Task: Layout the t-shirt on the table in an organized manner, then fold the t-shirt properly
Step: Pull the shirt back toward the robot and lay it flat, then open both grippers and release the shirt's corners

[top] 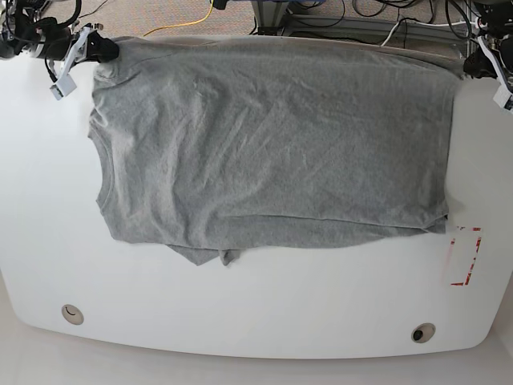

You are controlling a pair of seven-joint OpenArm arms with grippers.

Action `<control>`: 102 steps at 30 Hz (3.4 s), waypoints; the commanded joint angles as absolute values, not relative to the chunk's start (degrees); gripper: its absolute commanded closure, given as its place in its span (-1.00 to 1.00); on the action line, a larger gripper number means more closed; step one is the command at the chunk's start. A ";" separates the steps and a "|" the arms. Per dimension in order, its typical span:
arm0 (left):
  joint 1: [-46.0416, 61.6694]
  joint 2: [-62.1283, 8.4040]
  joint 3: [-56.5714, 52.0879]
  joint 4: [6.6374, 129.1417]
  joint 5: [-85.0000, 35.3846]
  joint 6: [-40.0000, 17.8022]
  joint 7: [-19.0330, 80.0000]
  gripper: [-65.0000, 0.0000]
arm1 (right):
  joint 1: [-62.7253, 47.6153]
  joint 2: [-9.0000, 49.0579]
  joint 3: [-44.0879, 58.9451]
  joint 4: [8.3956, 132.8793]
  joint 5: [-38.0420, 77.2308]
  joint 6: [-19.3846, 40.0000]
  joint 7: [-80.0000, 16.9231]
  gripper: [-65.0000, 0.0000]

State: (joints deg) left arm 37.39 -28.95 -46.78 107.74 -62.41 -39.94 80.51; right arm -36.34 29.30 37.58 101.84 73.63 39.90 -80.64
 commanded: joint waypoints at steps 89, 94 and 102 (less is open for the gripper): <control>0.92 -30.99 -31.16 97.36 -38.29 -40.00 80.00 -0.01 | -20.44 25.27 42.59 95.52 67.91 40.00 -80.00 -1.00; -0.57 -31.69 -34.33 97.45 -38.37 -40.00 80.00 -0.02 | -23.43 23.43 42.68 95.52 67.91 40.00 -80.00 -1.00; -0.92 -31.78 -38.46 100.35 -38.46 -40.00 80.00 -0.02 | -28.35 19.56 42.59 95.52 67.91 40.00 -80.00 -1.00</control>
State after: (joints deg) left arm -0.16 -30.30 -37.50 98.26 -37.76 -39.97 80.64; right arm -27.64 19.46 42.30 94.74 66.78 39.90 -80.64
